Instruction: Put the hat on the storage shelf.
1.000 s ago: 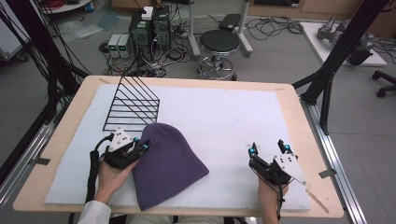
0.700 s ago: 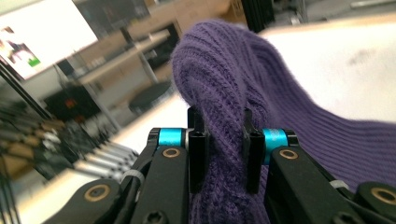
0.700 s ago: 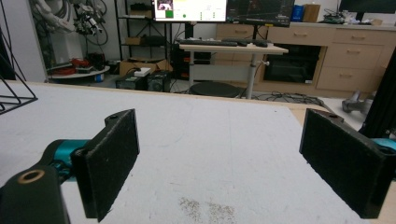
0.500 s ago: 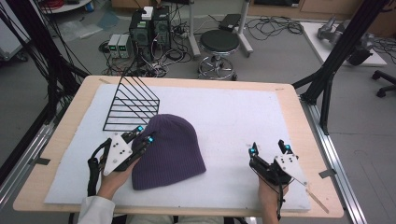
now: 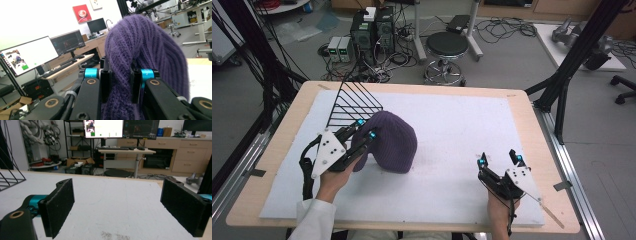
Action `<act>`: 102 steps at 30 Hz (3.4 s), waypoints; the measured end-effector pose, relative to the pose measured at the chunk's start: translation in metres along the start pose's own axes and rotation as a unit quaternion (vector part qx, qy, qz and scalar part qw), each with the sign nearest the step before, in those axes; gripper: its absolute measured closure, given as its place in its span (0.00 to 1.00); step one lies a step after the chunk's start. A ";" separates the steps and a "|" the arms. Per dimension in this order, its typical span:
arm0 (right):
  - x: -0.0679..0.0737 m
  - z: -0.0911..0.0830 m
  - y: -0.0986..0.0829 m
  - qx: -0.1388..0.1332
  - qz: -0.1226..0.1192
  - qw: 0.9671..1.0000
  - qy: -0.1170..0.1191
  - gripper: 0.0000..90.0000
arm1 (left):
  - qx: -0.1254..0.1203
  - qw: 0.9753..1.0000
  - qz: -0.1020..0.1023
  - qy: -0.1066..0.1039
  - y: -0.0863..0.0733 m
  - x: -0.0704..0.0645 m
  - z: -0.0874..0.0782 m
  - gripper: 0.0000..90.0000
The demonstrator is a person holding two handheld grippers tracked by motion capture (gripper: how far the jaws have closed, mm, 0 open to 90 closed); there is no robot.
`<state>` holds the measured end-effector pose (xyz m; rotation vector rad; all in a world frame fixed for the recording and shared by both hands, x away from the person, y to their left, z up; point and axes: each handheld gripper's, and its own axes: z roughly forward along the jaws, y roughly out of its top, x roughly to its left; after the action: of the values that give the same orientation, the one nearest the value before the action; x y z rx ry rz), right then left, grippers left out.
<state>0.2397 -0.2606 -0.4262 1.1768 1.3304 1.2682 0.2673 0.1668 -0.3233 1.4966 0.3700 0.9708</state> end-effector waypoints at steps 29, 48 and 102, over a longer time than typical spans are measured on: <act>0.096 0.020 0.070 -0.139 0.013 0.973 0.183 0.12 | -0.065 0.998 -0.011 0.003 0.061 0.016 0.048 0.85; 0.159 0.062 0.102 -0.084 0.013 0.963 0.256 0.88 | -0.067 0.998 -0.002 0.016 0.061 0.038 0.035 0.85; 0.273 0.150 0.185 -0.088 -0.071 0.965 0.238 0.90 | -0.018 0.996 0.043 0.075 0.093 0.186 -0.003 0.84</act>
<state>0.3642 0.0295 -0.2493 0.6583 1.5720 1.5891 0.3463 0.2850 -0.1720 1.4204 0.3961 1.1579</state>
